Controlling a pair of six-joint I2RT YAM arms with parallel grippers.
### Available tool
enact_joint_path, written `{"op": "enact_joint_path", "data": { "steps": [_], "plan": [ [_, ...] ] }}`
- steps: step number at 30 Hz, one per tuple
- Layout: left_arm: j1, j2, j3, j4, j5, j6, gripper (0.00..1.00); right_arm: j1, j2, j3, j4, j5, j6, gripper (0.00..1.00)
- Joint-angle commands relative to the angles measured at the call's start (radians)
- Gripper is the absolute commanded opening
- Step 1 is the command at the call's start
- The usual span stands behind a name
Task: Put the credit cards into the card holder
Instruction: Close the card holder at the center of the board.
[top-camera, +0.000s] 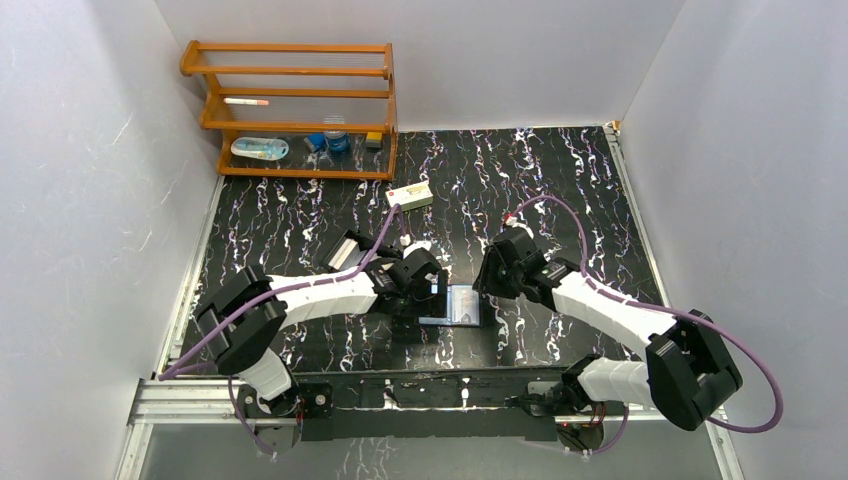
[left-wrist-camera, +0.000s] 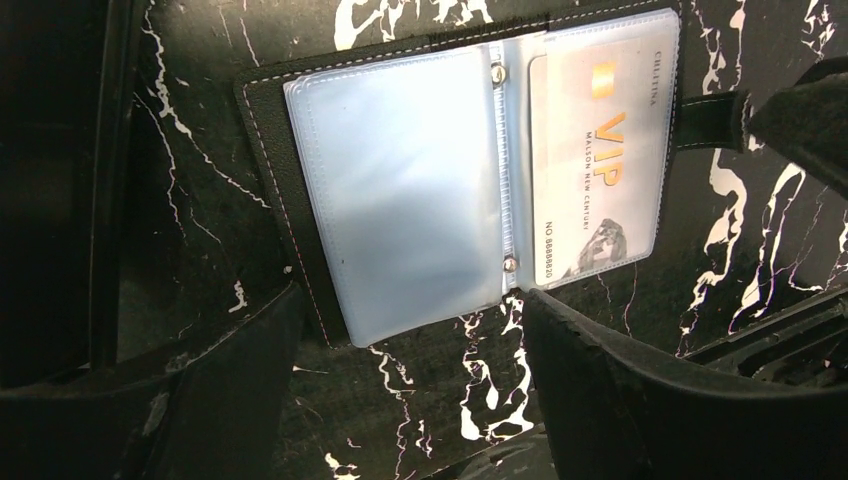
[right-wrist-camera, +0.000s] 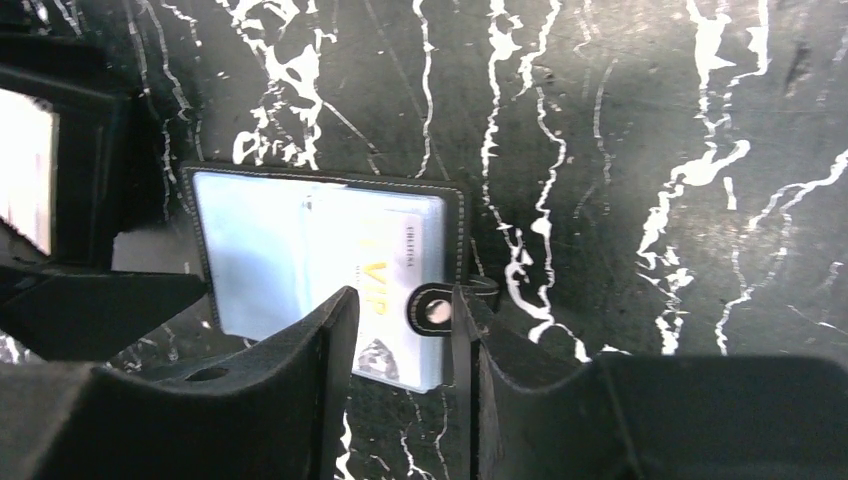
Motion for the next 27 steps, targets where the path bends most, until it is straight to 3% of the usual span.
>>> {"op": "enact_joint_path", "data": {
  "steps": [1, 11, 20, 27],
  "plan": [
    [0.004, 0.016, 0.015, 0.023, 0.017, -0.010, 0.79, 0.005, -0.007, -0.033, 0.085, -0.070, 0.023, 0.49],
    [0.005, 0.026, 0.031, -0.038, -0.033, -0.004, 0.79, 0.004, 0.033, -0.066, 0.111, -0.055, 0.001, 0.59],
    [0.005, 0.055, 0.049, -0.036, -0.048, -0.002, 0.79, 0.003, 0.079, -0.068, 0.075, 0.000, 0.003, 0.51],
    [0.006, 0.010, 0.013, 0.147, 0.085, -0.049, 0.78, 0.004, 0.090, -0.106, 0.130, -0.044, 0.025, 0.48]
  ]
}}
